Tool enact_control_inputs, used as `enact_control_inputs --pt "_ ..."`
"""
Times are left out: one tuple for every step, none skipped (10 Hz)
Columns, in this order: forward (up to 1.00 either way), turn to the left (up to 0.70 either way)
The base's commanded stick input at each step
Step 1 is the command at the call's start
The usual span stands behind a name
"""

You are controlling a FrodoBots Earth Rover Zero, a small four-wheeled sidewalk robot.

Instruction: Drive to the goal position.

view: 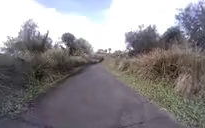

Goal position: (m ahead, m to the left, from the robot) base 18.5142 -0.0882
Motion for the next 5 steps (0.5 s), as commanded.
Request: enact_control_inputs --pt "0.85 0.0" --pt "0.85 0.0" --pt "0.85 0.0" --pt "0.85 0.0" --pt "0.85 0.0"
